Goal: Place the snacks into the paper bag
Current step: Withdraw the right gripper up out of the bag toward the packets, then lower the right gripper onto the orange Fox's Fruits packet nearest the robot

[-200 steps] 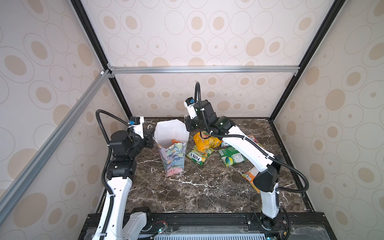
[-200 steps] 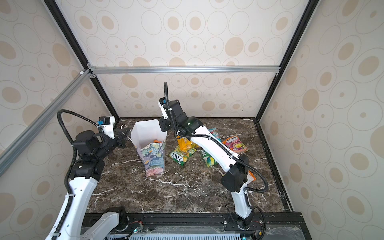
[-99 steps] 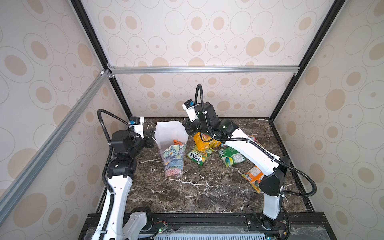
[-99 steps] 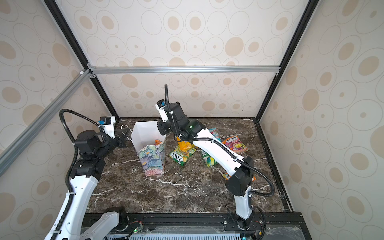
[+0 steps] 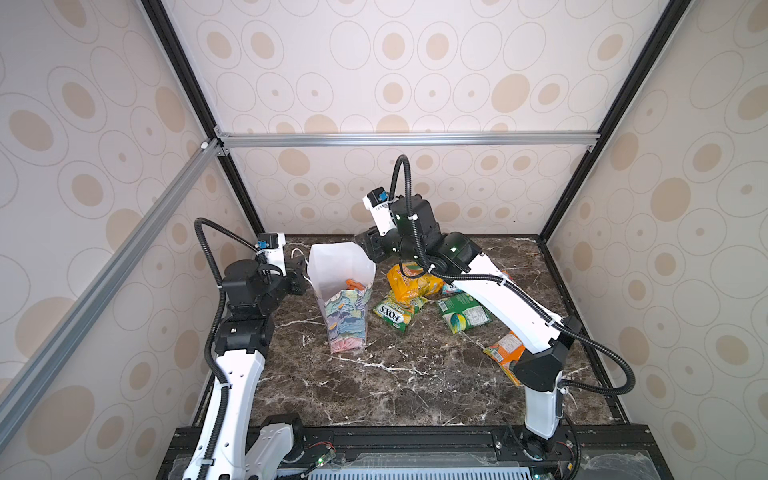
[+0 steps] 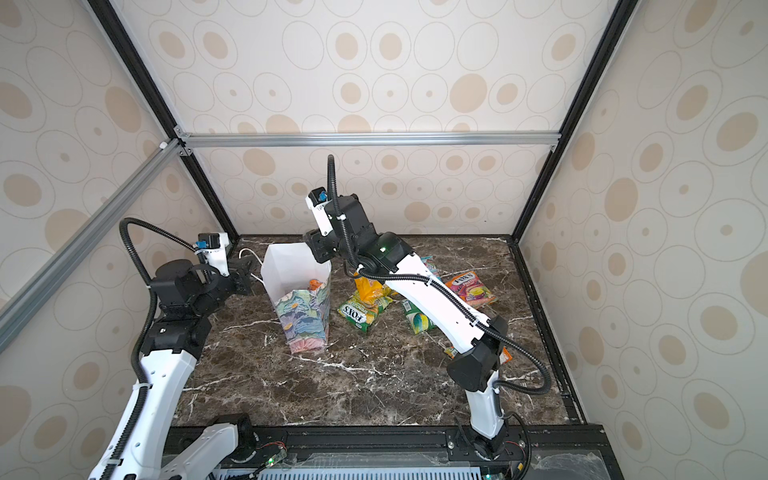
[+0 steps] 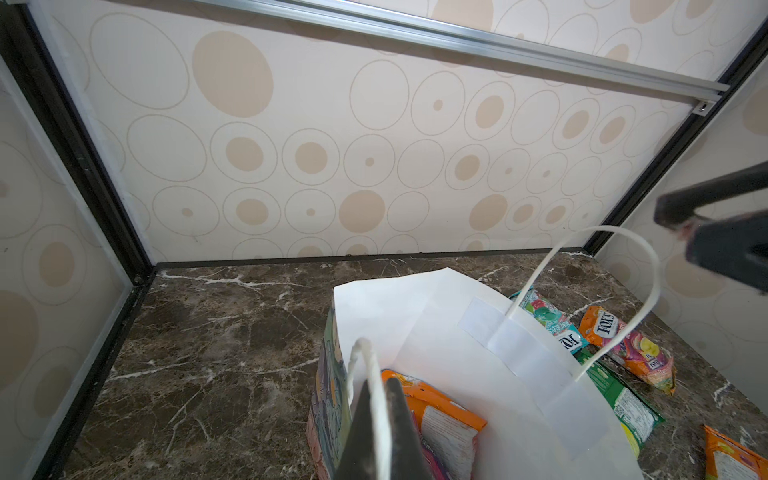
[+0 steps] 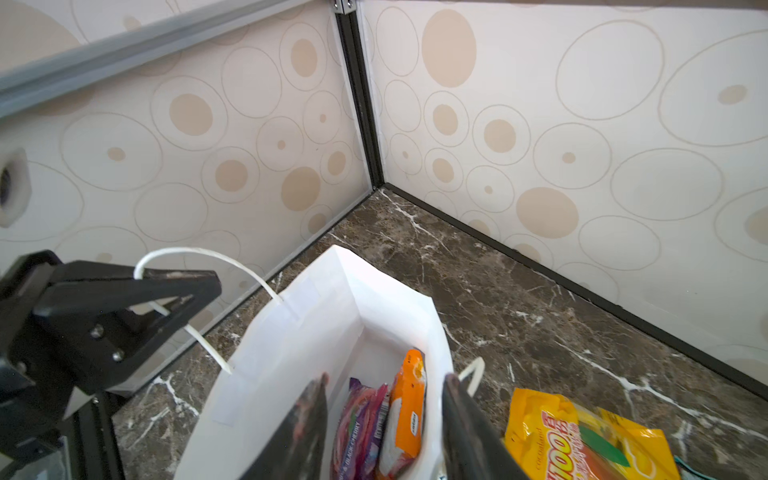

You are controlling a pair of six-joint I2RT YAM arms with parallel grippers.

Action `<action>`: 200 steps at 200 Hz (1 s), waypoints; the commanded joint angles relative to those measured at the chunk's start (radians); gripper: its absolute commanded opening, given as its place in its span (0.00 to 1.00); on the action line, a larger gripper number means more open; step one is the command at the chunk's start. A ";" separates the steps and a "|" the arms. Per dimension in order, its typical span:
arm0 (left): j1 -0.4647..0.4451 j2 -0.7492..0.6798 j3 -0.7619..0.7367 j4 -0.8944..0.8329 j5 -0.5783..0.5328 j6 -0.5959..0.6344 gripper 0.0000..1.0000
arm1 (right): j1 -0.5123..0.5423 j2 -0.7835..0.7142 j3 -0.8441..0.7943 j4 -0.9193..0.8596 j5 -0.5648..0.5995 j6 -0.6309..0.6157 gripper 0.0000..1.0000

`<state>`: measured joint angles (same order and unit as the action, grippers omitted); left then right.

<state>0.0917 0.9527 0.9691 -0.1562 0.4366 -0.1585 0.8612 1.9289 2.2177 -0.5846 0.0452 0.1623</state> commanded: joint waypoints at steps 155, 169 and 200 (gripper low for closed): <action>0.012 -0.009 0.031 0.000 0.010 0.020 0.00 | -0.117 -0.529 -0.693 -0.228 0.247 0.061 0.58; 0.012 -0.011 0.031 0.003 0.014 0.019 0.00 | -0.124 -0.543 -0.715 -0.318 0.280 0.103 0.58; 0.012 -0.015 0.031 -0.002 -0.004 0.025 0.00 | -0.130 -0.536 -0.736 -0.540 0.386 0.204 0.60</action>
<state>0.0948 0.9585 0.9691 -0.1593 0.4347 -0.1585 0.7391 1.3987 1.5078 -0.9001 0.3248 0.2600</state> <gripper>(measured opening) 0.047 0.594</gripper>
